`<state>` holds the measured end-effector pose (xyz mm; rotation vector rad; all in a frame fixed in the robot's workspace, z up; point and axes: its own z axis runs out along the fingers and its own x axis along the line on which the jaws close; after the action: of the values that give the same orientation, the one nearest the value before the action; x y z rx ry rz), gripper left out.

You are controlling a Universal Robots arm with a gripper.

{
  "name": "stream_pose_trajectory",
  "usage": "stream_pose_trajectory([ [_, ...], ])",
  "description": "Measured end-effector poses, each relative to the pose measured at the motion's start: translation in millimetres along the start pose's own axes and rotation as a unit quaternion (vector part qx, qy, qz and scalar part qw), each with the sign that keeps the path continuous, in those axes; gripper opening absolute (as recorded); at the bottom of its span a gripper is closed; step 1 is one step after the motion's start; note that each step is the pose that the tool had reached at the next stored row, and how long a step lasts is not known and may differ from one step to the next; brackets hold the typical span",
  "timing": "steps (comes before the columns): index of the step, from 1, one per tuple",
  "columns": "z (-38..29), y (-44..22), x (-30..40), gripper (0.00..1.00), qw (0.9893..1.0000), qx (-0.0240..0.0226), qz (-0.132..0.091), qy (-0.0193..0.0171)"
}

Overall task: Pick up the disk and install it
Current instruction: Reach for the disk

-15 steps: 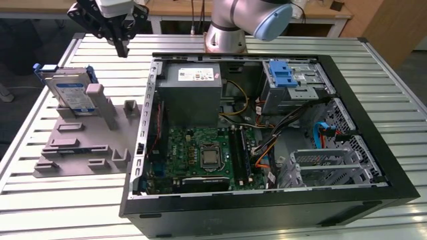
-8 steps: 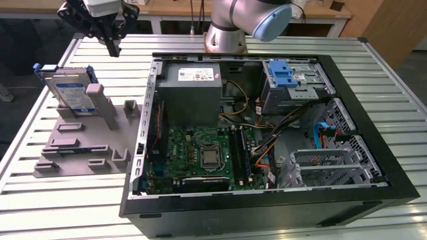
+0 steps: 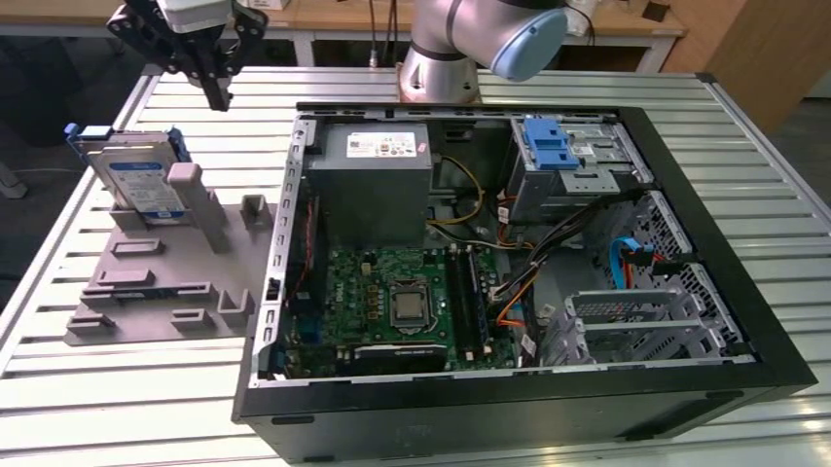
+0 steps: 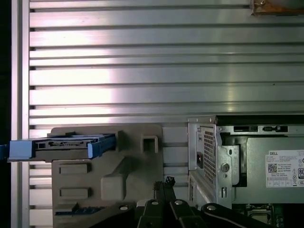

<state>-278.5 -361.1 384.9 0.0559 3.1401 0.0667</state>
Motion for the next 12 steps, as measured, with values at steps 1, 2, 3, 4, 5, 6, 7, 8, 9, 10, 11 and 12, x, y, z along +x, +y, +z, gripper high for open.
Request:
stream_pose_trajectory([
  [1,0.1,-0.1,1.6,0.11,1.0000,0.0000,-0.001,0.0000],
  [2,0.1,-0.1,3.2,0.11,1.0000,0.0000,-0.001,0.0000],
  [3,0.2,-0.2,5.2,0.11,1.0000,0.0000,-0.003,0.0001],
  [4,0.2,-0.3,7.1,0.11,1.0000,0.0000,-0.004,0.0002],
  [5,0.4,-0.3,8.5,0.11,1.0000,0.0000,-0.007,0.0003],
  [6,0.6,-0.3,9.4,0.11,0.9999,0.0000,-0.011,0.0005],
  [7,1.0,-0.4,10.0,0.11,0.9999,-0.0001,-0.016,0.0006],
  [8,1.3,-0.4,10.5,0.11,0.9998,-0.0001,-0.021,0.0008],
  [9,1.4,-0.5,11.1,0.11,0.9996,0.0000,-0.027,0.0011],
  [10,1.4,-0.4,12.1,0.11,0.9995,0.0001,-0.030,0.0014],
  [11,1.5,0.0,13.6,0.11,0.9995,0.0000,-0.032,0.0014],
  [12,1.6,0.5,15.3,0.11,0.9995,0.0000,-0.032,0.0014],
])
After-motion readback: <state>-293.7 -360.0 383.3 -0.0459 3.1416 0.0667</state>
